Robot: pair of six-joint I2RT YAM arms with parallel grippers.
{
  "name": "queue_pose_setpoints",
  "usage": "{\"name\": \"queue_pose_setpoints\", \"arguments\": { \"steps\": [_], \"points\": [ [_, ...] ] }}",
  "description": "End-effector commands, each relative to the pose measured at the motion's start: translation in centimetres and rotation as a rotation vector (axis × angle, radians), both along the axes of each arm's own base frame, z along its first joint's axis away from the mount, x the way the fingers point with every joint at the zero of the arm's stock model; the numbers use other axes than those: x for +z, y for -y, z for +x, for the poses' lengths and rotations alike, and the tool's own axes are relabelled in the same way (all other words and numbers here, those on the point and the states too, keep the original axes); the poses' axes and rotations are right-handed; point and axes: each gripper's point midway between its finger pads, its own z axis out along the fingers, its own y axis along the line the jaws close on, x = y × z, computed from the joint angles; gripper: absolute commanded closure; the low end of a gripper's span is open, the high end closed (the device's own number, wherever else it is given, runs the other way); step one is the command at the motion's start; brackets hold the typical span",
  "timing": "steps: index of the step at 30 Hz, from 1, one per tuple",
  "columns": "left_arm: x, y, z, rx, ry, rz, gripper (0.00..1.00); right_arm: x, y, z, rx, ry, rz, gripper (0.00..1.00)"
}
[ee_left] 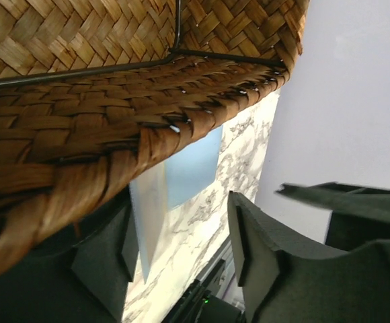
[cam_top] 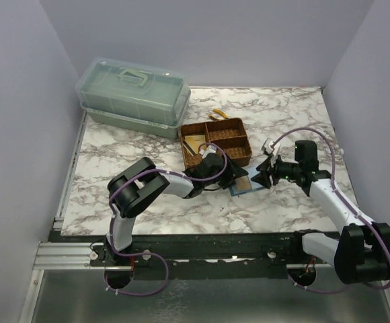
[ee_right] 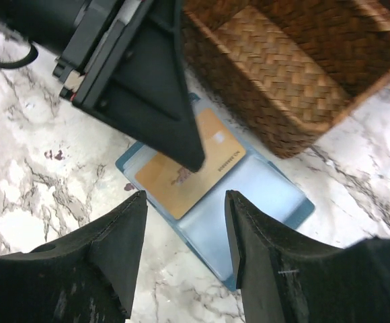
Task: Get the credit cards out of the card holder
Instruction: Remove the credit card from the card holder.
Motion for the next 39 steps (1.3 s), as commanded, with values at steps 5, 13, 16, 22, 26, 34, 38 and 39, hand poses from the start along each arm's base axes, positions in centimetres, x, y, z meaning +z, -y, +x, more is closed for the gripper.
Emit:
{"name": "queue_pose_setpoints", "arguments": {
  "steps": [5,13,16,22,26,34,38,39],
  "points": [
    [-2.3,-0.4,-1.4,-0.036,-0.018,0.016,0.61,1.5,0.9,-1.1,-0.020,-0.105,0.125,0.43],
    [-3.1,-0.3,-2.2,-0.059,-0.007,-0.036,1.00,2.0,0.8,-1.6,-0.011,-0.157,0.174,0.44],
    [-3.1,-0.3,-2.5,-0.069,0.002,-0.061,1.00,2.5,0.8,-1.7,-0.006,-0.180,0.200,0.44],
    [-0.3,-0.2,-3.3,-0.111,0.134,-0.087,1.00,5.0,0.1,-2.1,0.003,-0.248,0.293,0.40],
    [2.2,-0.5,-3.8,-0.124,0.238,-0.107,1.00,7.9,-0.9,-2.5,0.018,-0.313,0.417,0.36],
    [5.4,-1.0,-5.3,-0.140,0.377,-0.197,1.00,8.6,-1.9,-3.6,0.036,-0.497,0.550,0.32],
    [6.7,-0.8,-5.9,-0.134,0.434,-0.214,1.00,7.8,-1.9,-3.7,-0.007,-0.582,0.581,0.26],
    [6.7,-0.8,-5.9,-0.127,0.442,-0.211,1.00,7.6,-2.0,-3.7,-0.012,-0.599,0.584,0.25]
  ]
}}
